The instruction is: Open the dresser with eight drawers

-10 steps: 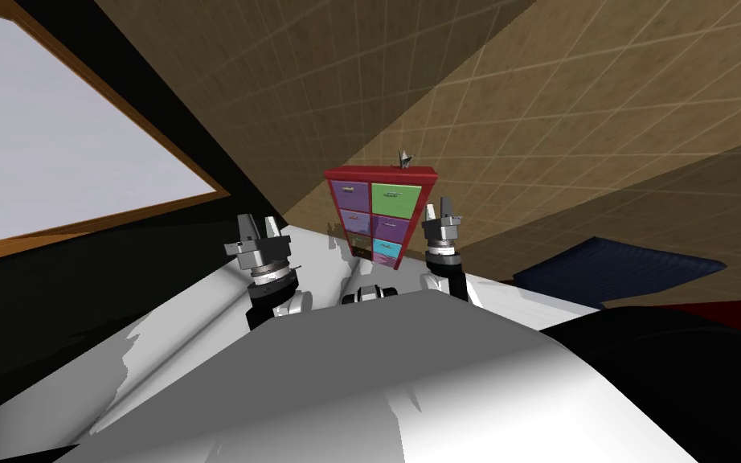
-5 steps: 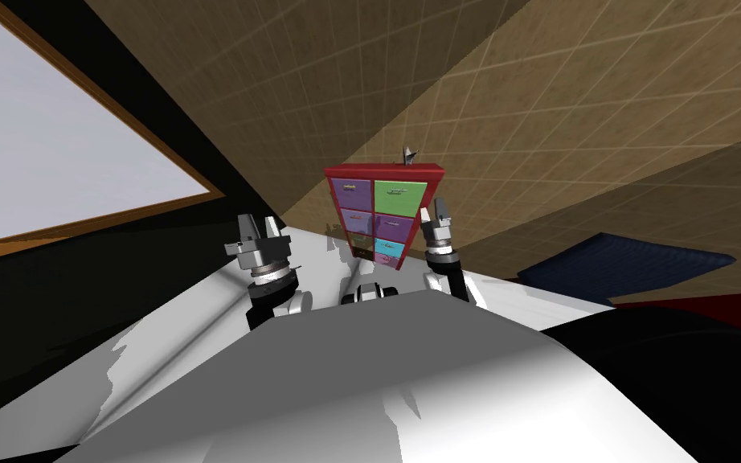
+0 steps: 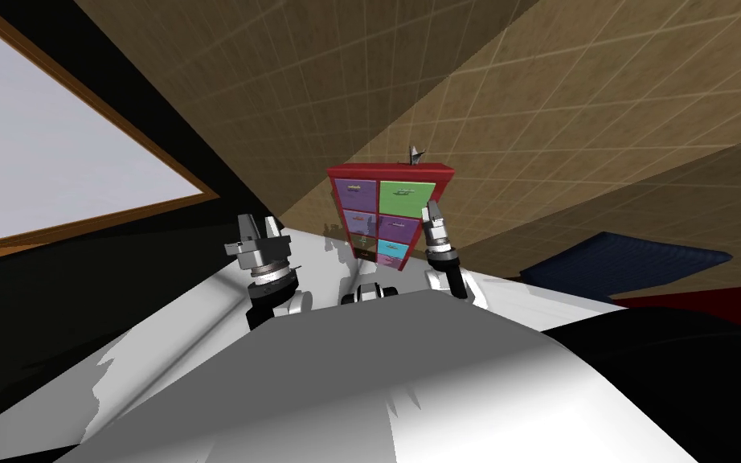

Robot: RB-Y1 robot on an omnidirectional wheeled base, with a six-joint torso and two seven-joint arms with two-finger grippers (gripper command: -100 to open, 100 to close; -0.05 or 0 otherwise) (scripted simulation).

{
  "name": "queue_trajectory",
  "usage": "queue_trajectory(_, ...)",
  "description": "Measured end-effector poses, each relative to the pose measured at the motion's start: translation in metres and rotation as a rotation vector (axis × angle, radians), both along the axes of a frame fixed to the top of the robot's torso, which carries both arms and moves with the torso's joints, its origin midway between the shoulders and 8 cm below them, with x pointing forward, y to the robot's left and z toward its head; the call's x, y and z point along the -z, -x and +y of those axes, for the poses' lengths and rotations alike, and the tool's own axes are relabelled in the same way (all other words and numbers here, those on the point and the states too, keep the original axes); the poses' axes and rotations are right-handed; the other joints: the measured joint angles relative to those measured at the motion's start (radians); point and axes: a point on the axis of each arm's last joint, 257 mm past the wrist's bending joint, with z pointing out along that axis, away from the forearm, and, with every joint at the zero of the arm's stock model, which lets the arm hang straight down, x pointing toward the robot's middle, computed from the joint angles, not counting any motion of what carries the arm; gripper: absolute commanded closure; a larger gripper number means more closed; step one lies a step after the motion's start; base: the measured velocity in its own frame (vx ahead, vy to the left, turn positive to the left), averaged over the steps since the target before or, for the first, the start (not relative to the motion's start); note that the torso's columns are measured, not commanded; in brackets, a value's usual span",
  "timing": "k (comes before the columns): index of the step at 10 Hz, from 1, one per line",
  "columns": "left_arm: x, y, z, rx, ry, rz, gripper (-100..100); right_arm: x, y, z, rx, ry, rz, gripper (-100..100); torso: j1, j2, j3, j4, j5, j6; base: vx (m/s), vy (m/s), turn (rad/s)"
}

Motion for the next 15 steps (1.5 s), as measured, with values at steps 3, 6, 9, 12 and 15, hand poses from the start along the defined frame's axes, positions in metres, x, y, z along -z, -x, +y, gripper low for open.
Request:
queue_trajectory(3,0.000,0.000,0.000,0.000,0.000,0.000,0,0.005,-0.007,-0.004,0.068,0.092,-0.006,-100,0.000,0.000,0.000,0.000,0.000,0.000,0.057,0.101,-0.049)
queue_trajectory(6,0.000,0.000,0.000,0.000,0.000,0.000,0,0.010,-0.015,-0.011,0.148,0.198,-0.014,-100,0.001,0.000,0.000,0.000,0.000,0.000,0.053,0.102,-0.048)
queue_trajectory(9,0.000,0.000,0.000,0.000,0.000,0.000,0,0.016,-0.022,-0.017,0.227,0.299,-0.022,-100,-0.001,-0.001,0.000,0.000,0.000,0.000,0.049,0.073,-0.030)
queue_trajectory(12,0.000,0.000,0.000,0.000,0.000,0.000,0,0.019,-0.028,-0.023,0.293,0.382,-0.029,-100,0.001,0.000,0.000,0.000,0.001,0.000,0.058,0.096,-0.060)
queue_trajectory(15,0.000,0.000,0.000,0.000,0.000,0.000,0,0.025,-0.034,-0.029,0.365,0.473,-0.036,-100,-0.002,0.002,0.001,0.000,-0.001,0.000,0.042,0.082,-0.027)
